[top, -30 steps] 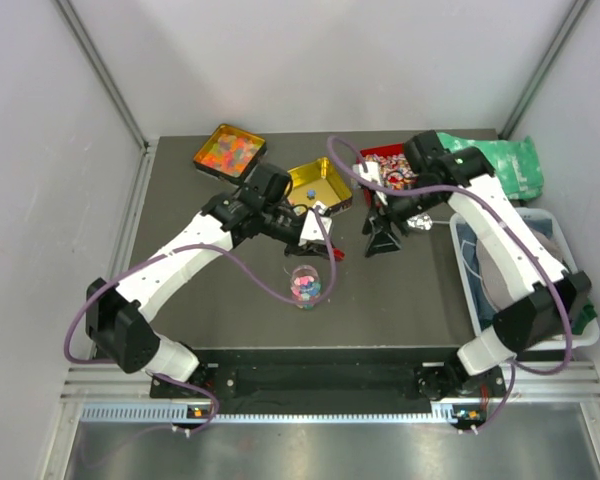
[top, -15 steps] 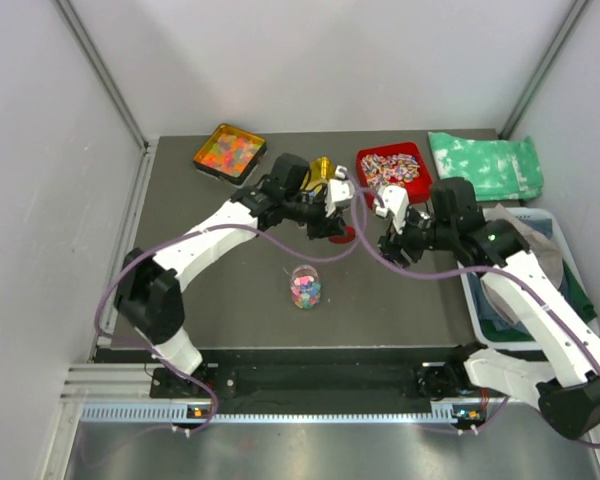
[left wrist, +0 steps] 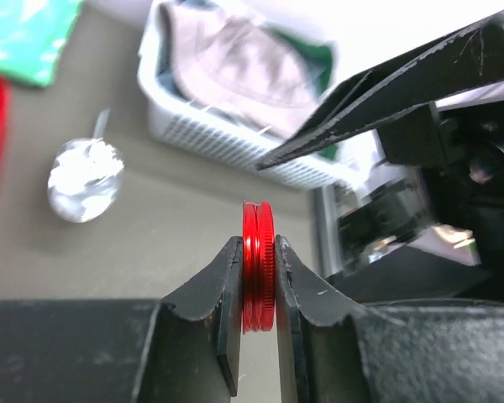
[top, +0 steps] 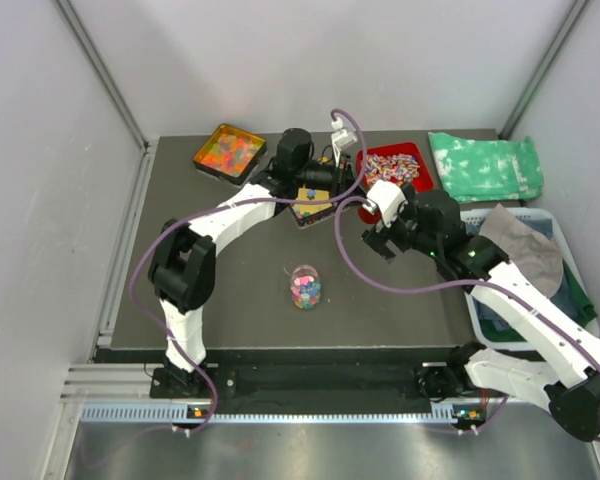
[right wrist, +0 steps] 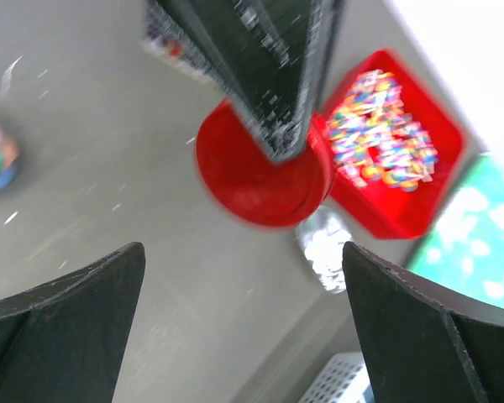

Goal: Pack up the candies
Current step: Pick up the bottle lid at the center of the board.

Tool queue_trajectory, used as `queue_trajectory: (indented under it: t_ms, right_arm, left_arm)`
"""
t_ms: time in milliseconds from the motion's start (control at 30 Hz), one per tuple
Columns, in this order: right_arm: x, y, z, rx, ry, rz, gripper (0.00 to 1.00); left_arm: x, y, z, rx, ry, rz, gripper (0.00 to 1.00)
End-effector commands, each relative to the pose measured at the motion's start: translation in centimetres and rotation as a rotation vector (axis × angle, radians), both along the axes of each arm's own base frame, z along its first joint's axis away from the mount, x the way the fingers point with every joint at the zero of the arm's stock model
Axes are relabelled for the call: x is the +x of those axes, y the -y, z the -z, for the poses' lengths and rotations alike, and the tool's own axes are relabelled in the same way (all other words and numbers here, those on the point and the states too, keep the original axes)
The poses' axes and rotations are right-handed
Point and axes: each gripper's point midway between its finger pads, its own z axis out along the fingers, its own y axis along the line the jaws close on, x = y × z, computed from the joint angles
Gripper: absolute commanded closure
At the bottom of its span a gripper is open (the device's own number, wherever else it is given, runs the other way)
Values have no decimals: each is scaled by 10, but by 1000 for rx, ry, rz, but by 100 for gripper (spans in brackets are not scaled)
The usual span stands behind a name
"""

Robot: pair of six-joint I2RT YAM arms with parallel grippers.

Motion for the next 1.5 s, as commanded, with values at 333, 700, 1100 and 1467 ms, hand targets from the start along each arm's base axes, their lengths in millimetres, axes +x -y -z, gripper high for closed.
queue_trajectory:
  t_ms: [333,700,1100,1467]
  right_arm:
    - [29,-8,-25,-33,206,127,1]
    - [31,-12,-31,-64,245,141,10]
    - [23,-22,-39,-32,217,89,35]
    - [24,-29,-36,-39,211,78,42]
  left_arm:
    - [-18,3,-40,-196,-131,152,100]
    - [-14,4,-32,-197,-137,153,100]
    - [-1,5,-13,-164,-161,114,100]
    - [-1,5,-10,-163,-176,117,100]
